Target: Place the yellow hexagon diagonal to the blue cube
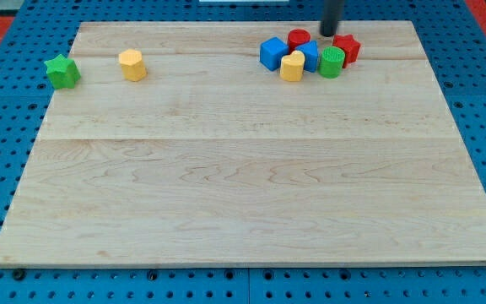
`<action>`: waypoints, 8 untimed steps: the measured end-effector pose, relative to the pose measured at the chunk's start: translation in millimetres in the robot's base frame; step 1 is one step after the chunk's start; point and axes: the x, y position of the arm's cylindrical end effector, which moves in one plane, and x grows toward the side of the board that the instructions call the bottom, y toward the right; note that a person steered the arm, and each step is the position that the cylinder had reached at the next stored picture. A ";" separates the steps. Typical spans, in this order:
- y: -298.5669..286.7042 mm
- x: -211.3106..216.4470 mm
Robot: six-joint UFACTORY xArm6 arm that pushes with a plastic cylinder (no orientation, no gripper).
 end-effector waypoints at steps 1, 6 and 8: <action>-102.1 -11.2; -256.0 98.6; -175.9 127.8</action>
